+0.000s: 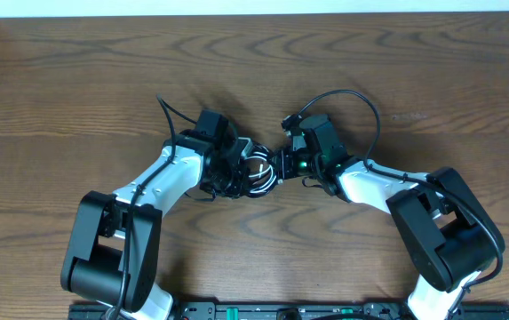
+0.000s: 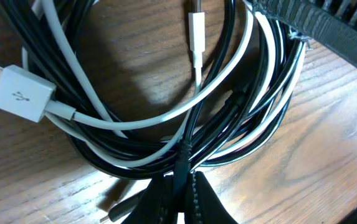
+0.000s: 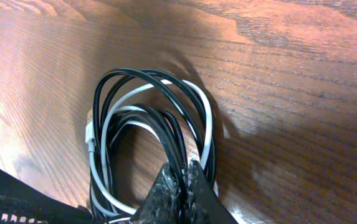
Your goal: Untangle cables
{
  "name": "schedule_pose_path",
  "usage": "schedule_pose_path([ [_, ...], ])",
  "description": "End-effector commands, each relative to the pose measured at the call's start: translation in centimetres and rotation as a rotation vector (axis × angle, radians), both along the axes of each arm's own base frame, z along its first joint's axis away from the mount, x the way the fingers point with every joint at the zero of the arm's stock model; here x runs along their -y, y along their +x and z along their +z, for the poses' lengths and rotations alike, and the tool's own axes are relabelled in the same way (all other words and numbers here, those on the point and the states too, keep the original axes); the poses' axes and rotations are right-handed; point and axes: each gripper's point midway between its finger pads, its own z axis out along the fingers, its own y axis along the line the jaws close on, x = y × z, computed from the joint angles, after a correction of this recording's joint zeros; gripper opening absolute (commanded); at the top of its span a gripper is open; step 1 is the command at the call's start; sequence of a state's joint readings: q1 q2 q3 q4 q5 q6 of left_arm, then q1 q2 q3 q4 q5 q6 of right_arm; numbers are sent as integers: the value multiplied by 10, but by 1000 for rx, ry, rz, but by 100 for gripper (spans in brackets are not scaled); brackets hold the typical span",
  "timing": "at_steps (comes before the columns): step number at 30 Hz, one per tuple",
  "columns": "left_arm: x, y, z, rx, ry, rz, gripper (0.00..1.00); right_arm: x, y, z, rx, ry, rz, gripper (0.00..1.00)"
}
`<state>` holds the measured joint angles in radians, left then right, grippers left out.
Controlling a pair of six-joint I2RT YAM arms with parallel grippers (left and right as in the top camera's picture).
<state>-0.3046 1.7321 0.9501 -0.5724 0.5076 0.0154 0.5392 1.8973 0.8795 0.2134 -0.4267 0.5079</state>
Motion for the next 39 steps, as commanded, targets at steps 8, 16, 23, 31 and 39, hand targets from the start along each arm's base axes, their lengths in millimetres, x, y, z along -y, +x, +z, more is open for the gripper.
schedule_pose_path([
  [8, -40, 14, -12, -33, 101, 190, 7, 0, -4, -6, 1, -18, 11, 1],
  [16, -54, 19, -12, -46, 100, 260, 8, -1, -4, -6, 2, -18, 14, 1],
  [23, -62, 20, -15, -47, 150, 299, 8, -1, -4, -5, 3, -17, 14, 1],
  [31, -62, 20, -15, -46, 149, 299, 8, -5, -3, 2, 12, 22, 33, 46],
  [39, -58, 20, -14, -51, 126, 295, 17, -3, -3, 35, -128, 228, 56, 56],
])
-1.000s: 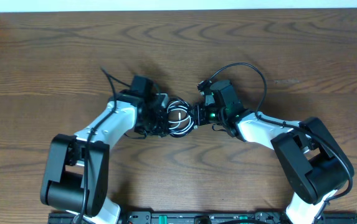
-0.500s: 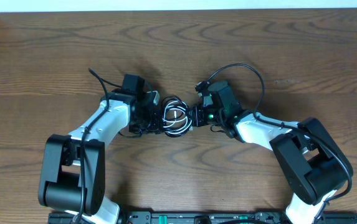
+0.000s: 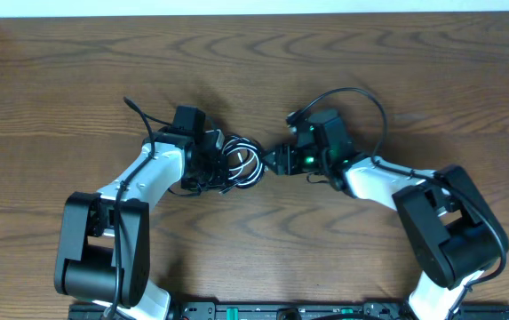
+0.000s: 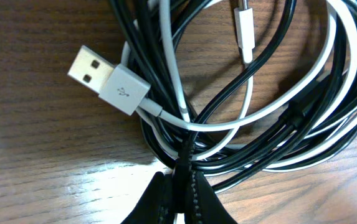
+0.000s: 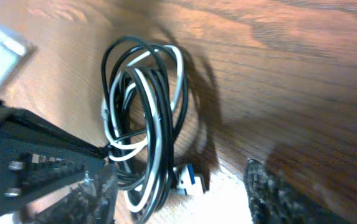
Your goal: Untangle cables
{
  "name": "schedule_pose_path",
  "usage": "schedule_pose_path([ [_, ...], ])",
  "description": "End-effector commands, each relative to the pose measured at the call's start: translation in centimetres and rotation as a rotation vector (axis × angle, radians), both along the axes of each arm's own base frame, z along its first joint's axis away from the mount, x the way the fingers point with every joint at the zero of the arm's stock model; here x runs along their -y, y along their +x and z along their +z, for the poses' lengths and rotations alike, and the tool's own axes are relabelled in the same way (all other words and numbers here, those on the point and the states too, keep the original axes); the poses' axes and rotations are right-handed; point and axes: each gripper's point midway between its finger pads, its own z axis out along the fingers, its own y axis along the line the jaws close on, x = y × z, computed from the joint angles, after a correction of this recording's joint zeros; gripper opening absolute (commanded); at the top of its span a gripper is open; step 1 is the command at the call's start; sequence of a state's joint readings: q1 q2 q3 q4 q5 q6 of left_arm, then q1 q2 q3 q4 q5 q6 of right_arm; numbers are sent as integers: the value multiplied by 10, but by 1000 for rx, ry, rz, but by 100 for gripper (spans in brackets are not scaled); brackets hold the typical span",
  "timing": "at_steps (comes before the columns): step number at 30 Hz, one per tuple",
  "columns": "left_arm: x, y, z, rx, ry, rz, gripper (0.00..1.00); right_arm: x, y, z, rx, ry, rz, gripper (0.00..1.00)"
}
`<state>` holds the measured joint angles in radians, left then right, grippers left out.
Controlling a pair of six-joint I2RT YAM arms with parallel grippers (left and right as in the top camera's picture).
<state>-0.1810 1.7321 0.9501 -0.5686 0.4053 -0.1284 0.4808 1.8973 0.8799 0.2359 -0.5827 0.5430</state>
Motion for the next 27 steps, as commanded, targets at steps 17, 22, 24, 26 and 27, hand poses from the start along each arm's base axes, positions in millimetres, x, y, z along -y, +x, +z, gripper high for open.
schedule_pose_path([
  [17, 21, -19, 3, -27, -135, -141, 40, -11, -19, -15, -45, -125, -37, 40],
  [22, 25, -21, 1, -22, -121, -161, 40, -13, -16, -12, -28, -116, -42, 38],
  [24, 29, -19, 1, -10, -122, -172, 40, -14, -14, -11, -16, -117, -45, 36],
  [26, 34, -19, 2, 1, -123, -188, 39, -15, -12, -12, 4, -131, -58, 35],
  [27, 36, -19, 1, 7, -118, -195, 39, -15, -11, -12, 15, -145, -69, 35],
])
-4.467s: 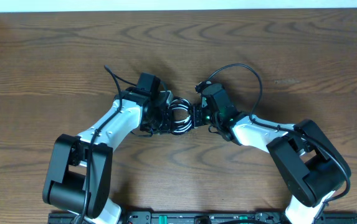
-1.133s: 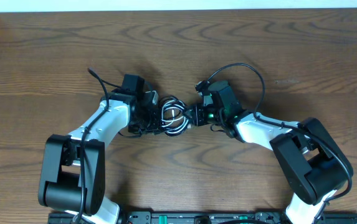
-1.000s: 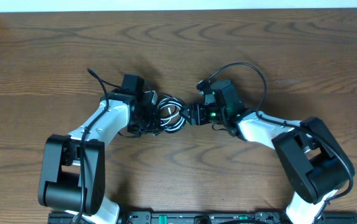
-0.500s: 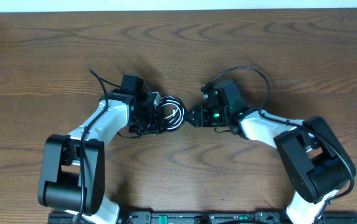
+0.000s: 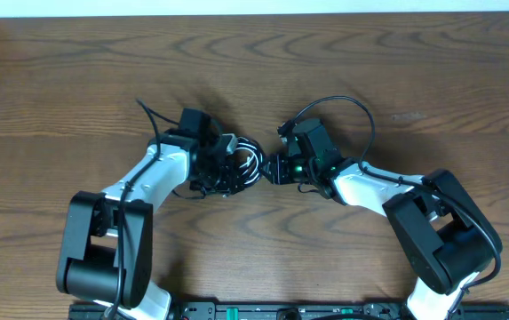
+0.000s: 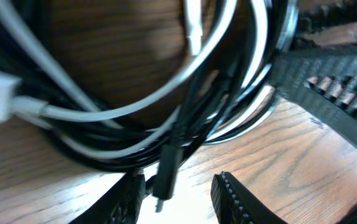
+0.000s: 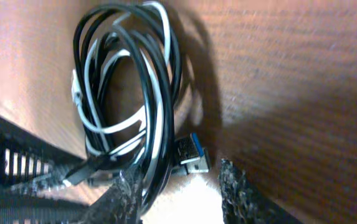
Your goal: Untangle cables
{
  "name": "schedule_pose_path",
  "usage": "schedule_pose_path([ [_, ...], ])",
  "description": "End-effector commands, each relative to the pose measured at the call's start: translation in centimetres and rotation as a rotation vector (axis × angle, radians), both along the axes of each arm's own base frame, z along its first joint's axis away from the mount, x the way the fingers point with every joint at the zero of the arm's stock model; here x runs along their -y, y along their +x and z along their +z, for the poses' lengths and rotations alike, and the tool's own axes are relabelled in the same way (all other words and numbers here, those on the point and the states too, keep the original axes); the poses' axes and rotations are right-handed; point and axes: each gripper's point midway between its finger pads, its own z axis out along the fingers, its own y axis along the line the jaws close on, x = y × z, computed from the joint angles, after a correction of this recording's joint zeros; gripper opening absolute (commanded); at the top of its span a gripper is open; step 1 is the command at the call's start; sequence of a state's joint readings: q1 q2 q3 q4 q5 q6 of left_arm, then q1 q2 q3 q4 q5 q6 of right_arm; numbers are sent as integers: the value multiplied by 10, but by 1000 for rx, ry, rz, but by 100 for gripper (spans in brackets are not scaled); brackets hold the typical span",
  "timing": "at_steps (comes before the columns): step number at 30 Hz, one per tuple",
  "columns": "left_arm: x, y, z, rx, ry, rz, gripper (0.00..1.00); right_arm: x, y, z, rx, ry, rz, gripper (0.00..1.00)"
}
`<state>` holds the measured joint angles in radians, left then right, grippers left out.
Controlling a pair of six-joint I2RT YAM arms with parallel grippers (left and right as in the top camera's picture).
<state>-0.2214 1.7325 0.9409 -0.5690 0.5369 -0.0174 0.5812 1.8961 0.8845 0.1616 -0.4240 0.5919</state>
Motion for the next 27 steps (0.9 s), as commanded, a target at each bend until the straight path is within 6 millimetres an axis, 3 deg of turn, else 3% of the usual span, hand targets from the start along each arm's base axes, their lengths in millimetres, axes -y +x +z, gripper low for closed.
schedule_pose_path([
  [1, 5, -5, -6, 1, 8, -40, 39, -2, 8, 6, 60, -34, -31, 34],
  [4, 7, -4, -6, 8, 7, -47, 38, -4, 9, 6, 79, -52, -39, 33],
  [6, 7, -4, -6, 9, 10, -47, 31, -7, 9, 7, 91, -48, -36, 33],
  [8, 0, -2, -9, 14, 57, -30, 25, -11, 10, 10, 106, -37, -31, 34],
  [10, -10, 2, -14, 11, 119, 23, 25, -15, 10, 13, 121, -26, -25, 33],
  [14, -28, 7, -19, 11, 226, 112, 32, -16, 10, 13, 130, -35, -29, 24],
  [17, -28, 8, -19, 12, 227, 111, 35, -17, 9, 13, 132, -38, -29, 15],
  [18, -28, 7, -19, 11, 227, 111, 33, -17, 10, 13, 134, -41, -31, 12],
  [19, -28, 7, -19, 11, 227, 111, 23, -16, 9, 11, 133, -49, -33, 11],
  [20, -28, 7, -19, 11, 227, 111, 15, -17, 8, 9, 130, -52, -32, 12],
  [22, -28, 7, -19, 11, 227, 111, 9, -17, 6, 4, 122, -58, -28, 13],
  [27, -28, 8, -19, 12, 227, 111, 11, -20, 9, 3, 133, -47, -27, 25],
])
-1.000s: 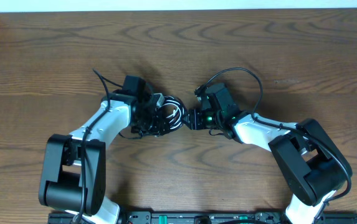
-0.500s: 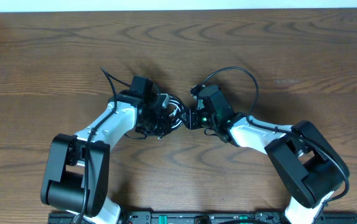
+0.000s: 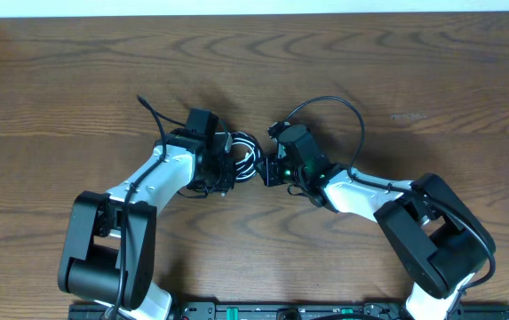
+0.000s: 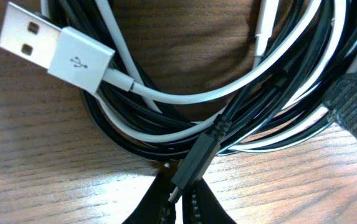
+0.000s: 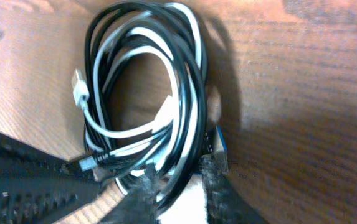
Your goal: Untangle cables
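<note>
A coil of black and white cables (image 3: 243, 160) lies on the wooden table (image 3: 343, 53) between my two grippers. My left gripper (image 4: 179, 205) is shut on the tip of a black plug (image 4: 194, 163) at the coil's near edge. A white USB plug (image 4: 53, 48) lies at the upper left of that view. From the other side, my right gripper (image 5: 181, 193) is open, and its fingers (image 5: 144, 194) straddle several black and white strands. A blue-tipped USB plug (image 5: 220, 149) sits beside its right finger.
The left arm's black body (image 5: 16, 186) fills the lower left of the right wrist view, close to the coil. One right finger (image 4: 352, 99) intrudes at the right of the left wrist view. The right arm's own black wire (image 3: 347, 111) loops above it.
My left gripper, then open around the black plug, is now shut on its tip. My right gripper's fingers stand closer together around the coil's strands, and that arm has shifted a little left.
Both grippers were first shut on strands at opposite sides of the coil. Then the coil sat further left with the left gripper still shut on it and the right one open beside it. Then both were open at the coil. Now the left is shut on the black plug.
</note>
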{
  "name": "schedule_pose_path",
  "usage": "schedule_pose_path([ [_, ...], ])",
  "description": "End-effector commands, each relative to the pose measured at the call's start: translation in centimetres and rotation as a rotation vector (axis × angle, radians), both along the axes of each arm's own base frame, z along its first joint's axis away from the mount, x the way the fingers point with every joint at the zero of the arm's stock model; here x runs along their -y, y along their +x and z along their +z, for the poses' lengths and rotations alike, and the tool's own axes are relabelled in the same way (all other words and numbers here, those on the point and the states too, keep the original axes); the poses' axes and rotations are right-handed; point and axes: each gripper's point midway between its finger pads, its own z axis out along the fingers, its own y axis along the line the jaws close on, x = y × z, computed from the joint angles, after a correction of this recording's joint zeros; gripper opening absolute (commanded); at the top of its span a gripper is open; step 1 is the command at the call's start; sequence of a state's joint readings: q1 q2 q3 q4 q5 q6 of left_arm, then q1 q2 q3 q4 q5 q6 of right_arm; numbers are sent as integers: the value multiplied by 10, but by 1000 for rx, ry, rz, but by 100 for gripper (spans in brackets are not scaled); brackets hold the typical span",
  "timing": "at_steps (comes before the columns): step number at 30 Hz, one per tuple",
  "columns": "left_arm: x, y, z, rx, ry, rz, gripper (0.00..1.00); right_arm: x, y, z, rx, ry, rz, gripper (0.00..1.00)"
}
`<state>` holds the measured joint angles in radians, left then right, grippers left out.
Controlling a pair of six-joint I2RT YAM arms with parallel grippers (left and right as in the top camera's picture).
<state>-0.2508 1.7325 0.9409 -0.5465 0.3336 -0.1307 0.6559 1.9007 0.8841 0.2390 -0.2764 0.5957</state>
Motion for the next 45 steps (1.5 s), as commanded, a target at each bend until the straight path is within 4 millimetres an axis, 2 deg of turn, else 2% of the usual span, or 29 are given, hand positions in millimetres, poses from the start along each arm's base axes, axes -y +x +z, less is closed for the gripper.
schedule_pose_path([
  [1, -7, -3, -7, -14, 40, 10, 12, -5, 4, 1, 20, 1, 2, 26],
  [6, -7, -3, -7, -14, 39, 10, 13, -8, 10, 8, 51, 30, -9, 25],
  [9, -7, -3, -7, -13, 39, 10, 13, -6, 13, 1, 20, 33, -59, 23],
  [13, -7, -3, -7, -14, 39, 10, 13, -13, 12, -10, 6, 62, -39, 29],
  [16, -7, -3, -7, -14, 39, 10, 13, -24, 9, -8, 9, 118, 11, 31],
  [21, -7, -3, -7, -13, 40, 10, 13, -26, 8, -5, 3, 137, 29, 30],
  [26, -7, -2, -7, -11, 44, 7, 13, -25, 3, 1, -46, 203, 88, 11],
  [29, -7, -2, -7, -11, 43, 7, 11, -18, 5, 5, -77, 246, 111, 2],
  [31, -7, -1, -5, -5, 42, 7, 9, -11, 5, 6, -107, 263, 116, 1],
  [37, -5, 8, 16, 43, 29, 9, 8, 7, 4, 1, -187, 281, 117, 1],
  [45, 3, 40, 61, 260, -27, 13, 8, -2, -13, 9, -178, 322, 248, 1],
])
